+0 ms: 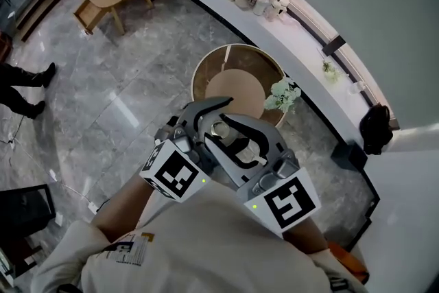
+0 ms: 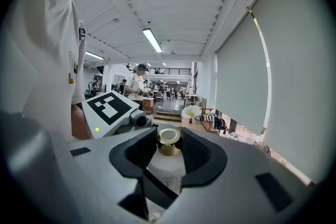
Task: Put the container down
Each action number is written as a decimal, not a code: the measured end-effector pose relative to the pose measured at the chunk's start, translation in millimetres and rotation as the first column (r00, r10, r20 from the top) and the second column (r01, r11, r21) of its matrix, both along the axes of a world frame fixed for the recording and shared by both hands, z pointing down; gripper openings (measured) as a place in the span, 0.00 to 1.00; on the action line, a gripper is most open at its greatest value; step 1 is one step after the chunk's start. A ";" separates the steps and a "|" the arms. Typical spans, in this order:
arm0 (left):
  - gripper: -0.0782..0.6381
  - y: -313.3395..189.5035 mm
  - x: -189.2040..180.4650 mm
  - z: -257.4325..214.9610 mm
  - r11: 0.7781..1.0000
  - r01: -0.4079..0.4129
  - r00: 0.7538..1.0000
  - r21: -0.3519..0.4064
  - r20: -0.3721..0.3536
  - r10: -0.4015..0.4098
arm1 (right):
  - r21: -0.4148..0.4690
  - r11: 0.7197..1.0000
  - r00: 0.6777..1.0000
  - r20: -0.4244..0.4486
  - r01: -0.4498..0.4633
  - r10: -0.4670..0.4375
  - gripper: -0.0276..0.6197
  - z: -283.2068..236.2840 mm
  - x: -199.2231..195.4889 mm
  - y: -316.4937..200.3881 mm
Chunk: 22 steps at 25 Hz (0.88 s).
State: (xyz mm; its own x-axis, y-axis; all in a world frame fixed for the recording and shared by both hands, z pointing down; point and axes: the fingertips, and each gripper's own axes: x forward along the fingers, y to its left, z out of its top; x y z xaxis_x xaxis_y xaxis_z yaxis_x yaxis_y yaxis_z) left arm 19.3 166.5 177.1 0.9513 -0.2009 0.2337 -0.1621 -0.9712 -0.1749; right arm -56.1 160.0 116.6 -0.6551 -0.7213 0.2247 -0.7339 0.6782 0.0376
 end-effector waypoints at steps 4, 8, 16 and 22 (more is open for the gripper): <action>0.60 -54.4 -13.9 -6.5 1.000 -0.020 1.000 0.017 -0.006 0.020 | 0.008 1.000 1.000 -0.011 -0.020 0.020 0.26 -5.0 -14.0 -54.8; 0.60 -102.8 -30.9 -9.0 0.998 -0.049 0.999 0.044 0.009 0.048 | 0.010 0.999 0.998 -0.038 -0.041 0.042 0.26 -7.1 -30.5 -103.8; 0.60 -172.0 -45.3 -3.1 0.992 -0.113 0.994 0.063 0.006 0.113 | 0.003 0.992 0.991 -0.041 -0.125 0.125 0.26 -1.8 -45.0 -178.1; 0.60 -198.3 -42.9 -5.0 0.990 -0.135 0.991 0.050 -0.012 0.135 | 0.003 0.988 0.986 -0.061 -0.156 0.156 0.26 -1.6 -42.3 -206.6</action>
State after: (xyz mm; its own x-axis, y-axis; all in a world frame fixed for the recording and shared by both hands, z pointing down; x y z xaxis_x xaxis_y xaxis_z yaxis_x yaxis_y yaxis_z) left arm -23.5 -31.9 172.1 0.9739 -0.0811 0.2121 -0.0331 -0.9748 -0.2208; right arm -98.4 -46.6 115.0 -0.5199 -0.8131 0.2616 -0.8270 0.5559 0.0843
